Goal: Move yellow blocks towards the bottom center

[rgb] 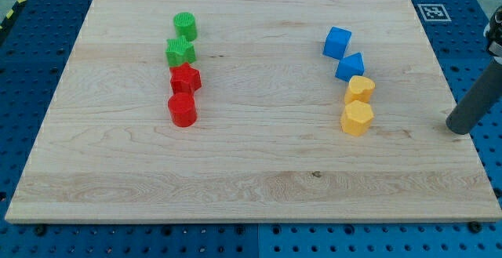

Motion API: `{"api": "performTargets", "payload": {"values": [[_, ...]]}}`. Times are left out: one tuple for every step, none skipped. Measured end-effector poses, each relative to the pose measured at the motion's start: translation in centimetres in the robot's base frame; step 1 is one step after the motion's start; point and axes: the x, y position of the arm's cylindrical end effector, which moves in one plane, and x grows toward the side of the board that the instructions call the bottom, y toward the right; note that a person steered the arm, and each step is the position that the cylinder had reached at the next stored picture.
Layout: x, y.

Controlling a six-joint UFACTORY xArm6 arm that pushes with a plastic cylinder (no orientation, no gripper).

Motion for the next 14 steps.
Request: {"api": "performTargets", "payload": {"values": [[0.0, 0.0], [0.0, 0.0], [0.0, 0.0], [-2.0, -0.7], [-6.2, -3.4], [-8.3, -8.2], [-9.3, -11.6], [-9.3, -13.2], [-9.0, -13.2], [-8.5, -13.2], [-6.7, -13.2], [-4.9, -13.1], [-2.7, -12.8], [0.1, -12.8]]}}
